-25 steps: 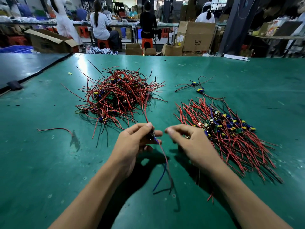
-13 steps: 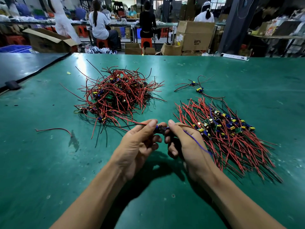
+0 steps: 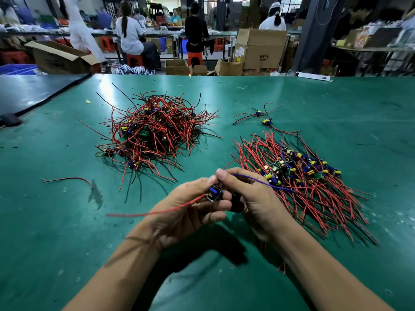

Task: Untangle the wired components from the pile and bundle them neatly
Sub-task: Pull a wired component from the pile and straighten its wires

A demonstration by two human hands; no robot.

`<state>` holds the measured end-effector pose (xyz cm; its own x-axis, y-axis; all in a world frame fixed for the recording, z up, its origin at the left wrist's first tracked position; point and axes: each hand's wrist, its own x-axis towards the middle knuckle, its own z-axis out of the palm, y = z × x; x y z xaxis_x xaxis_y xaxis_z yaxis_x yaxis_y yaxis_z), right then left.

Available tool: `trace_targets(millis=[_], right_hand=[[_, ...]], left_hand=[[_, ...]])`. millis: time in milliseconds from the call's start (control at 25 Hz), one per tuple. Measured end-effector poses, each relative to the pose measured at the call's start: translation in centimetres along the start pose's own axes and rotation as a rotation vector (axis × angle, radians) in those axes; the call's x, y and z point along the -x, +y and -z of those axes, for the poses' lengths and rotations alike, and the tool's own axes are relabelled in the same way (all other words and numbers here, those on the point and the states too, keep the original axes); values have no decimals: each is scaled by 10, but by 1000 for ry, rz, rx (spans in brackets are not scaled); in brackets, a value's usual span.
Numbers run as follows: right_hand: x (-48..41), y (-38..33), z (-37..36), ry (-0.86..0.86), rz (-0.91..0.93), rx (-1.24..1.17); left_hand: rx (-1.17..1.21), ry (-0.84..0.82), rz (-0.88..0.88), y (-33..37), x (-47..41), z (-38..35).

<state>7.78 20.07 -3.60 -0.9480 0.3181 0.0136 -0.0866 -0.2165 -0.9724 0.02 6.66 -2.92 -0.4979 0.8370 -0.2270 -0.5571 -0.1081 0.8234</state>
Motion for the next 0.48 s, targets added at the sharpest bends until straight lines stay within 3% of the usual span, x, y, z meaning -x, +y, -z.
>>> trace_targets(millis=[200,360,480], right_hand=[[0,2,-7,-39,-147,-85],[-1,5,0,-49,-108,-43],[-2,8,2,34,-109,-18]], left_hand=[[-23,142,-163,-6,-8,4],[-178,191,-176,-8,-4,1],[-266,179,-172,-11,-4,-2]])
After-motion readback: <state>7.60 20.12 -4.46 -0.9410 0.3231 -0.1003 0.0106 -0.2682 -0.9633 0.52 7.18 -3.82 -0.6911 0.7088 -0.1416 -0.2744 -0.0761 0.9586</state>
